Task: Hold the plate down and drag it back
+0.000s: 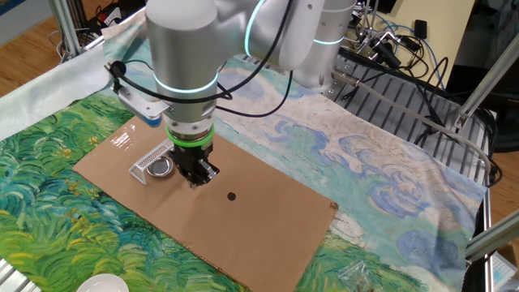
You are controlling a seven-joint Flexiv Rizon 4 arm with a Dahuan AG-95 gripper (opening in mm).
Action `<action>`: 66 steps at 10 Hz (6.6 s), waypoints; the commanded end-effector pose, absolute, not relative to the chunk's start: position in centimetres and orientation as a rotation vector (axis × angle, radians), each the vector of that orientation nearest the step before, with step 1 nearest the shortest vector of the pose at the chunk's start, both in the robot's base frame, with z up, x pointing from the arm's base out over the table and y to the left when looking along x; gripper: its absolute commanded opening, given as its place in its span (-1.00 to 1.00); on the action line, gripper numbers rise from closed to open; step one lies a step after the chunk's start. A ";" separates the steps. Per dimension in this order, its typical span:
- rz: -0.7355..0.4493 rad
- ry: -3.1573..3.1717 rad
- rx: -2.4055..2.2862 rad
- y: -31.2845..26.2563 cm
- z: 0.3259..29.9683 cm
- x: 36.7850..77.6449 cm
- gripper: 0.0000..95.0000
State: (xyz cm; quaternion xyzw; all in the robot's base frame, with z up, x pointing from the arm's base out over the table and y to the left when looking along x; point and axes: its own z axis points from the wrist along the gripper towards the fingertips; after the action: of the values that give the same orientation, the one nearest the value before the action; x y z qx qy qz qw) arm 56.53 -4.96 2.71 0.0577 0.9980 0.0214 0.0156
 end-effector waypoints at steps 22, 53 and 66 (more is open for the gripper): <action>-0.247 3.093 0.125 -7.0 1.8 57.6 -1.00; -0.442 3.102 0.271 -11.4 2.0 57.2 -1.00; -0.595 3.102 0.237 -12.7 2.3 56.4 -1.00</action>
State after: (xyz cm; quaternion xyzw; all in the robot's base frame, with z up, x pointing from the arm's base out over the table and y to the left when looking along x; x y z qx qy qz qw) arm 56.23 -12.63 2.39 0.0747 0.9793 -0.1874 -0.0151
